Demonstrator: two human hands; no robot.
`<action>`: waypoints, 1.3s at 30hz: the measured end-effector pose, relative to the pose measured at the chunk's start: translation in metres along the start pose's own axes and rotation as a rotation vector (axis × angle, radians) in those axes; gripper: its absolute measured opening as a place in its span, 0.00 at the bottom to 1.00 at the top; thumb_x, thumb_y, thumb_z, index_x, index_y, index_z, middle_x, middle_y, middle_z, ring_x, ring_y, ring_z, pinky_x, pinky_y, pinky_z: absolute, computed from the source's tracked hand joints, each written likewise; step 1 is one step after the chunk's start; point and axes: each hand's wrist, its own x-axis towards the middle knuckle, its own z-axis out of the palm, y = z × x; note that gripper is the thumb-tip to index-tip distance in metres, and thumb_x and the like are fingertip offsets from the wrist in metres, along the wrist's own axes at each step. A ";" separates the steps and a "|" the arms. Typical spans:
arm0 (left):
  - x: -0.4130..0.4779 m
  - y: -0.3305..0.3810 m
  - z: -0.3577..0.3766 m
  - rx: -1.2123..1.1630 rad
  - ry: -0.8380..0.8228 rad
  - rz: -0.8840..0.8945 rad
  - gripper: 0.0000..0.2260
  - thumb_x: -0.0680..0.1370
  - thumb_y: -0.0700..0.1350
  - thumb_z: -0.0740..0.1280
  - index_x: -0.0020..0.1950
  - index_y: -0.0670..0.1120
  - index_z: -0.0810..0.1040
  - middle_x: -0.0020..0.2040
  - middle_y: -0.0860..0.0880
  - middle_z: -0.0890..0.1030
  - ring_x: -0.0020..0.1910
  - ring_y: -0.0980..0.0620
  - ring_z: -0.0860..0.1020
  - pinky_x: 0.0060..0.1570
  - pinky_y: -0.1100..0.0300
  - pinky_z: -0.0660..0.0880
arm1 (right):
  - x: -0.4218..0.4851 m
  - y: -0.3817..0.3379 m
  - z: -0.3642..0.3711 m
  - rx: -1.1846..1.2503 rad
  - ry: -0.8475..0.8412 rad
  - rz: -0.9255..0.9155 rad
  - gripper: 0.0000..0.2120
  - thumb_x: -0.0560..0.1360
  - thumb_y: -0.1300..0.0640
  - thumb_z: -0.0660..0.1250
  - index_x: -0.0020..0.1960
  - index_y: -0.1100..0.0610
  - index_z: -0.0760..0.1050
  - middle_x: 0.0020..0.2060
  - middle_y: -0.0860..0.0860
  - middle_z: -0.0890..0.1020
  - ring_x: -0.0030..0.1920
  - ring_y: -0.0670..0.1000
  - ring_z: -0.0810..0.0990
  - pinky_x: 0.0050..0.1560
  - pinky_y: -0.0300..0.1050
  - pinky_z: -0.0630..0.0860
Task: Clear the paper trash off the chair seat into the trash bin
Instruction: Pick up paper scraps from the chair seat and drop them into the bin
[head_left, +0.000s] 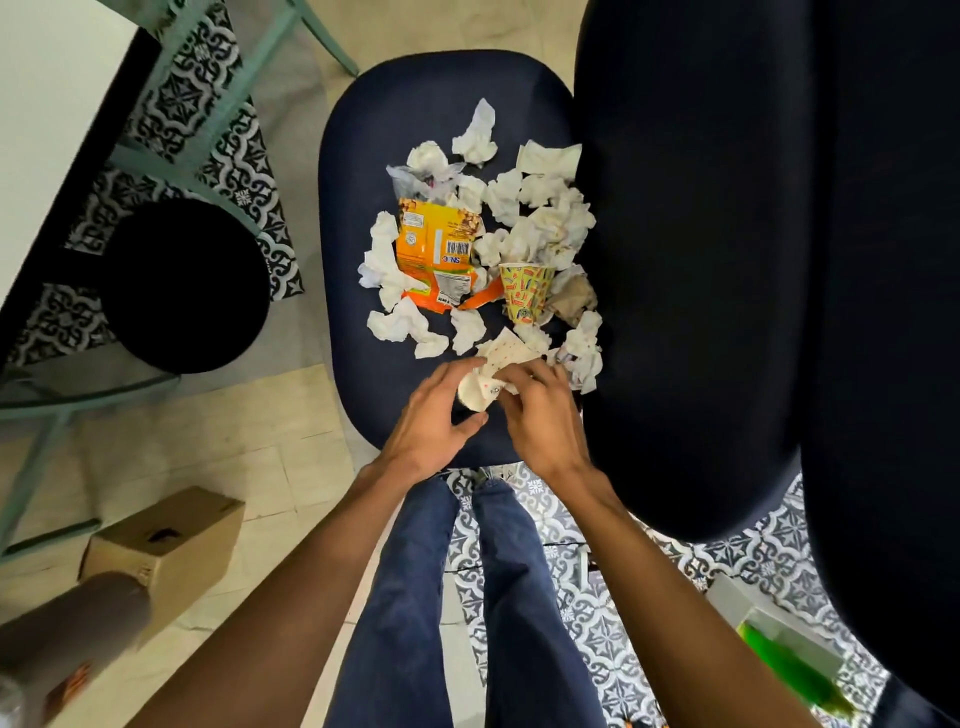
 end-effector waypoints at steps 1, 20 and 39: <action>-0.002 0.002 -0.003 0.003 0.016 0.025 0.28 0.76 0.46 0.76 0.73 0.59 0.70 0.69 0.57 0.75 0.67 0.55 0.75 0.68 0.51 0.74 | 0.000 -0.005 -0.003 0.046 -0.022 -0.015 0.14 0.81 0.62 0.68 0.65 0.52 0.82 0.58 0.53 0.80 0.60 0.57 0.74 0.63 0.52 0.75; -0.040 -0.017 -0.045 -0.224 0.426 -0.124 0.21 0.76 0.48 0.77 0.66 0.50 0.76 0.60 0.52 0.81 0.56 0.57 0.82 0.50 0.63 0.82 | 0.109 -0.014 -0.002 -0.745 -0.398 -0.339 0.28 0.78 0.71 0.67 0.76 0.59 0.67 0.68 0.59 0.74 0.71 0.61 0.73 0.57 0.55 0.79; -0.142 -0.002 -0.102 -0.437 0.689 -0.274 0.26 0.76 0.43 0.77 0.67 0.50 0.66 0.57 0.56 0.81 0.49 0.69 0.82 0.48 0.67 0.81 | 0.026 -0.089 -0.064 0.103 0.324 -0.063 0.08 0.80 0.58 0.74 0.59 0.56 0.85 0.46 0.45 0.85 0.46 0.46 0.81 0.50 0.44 0.78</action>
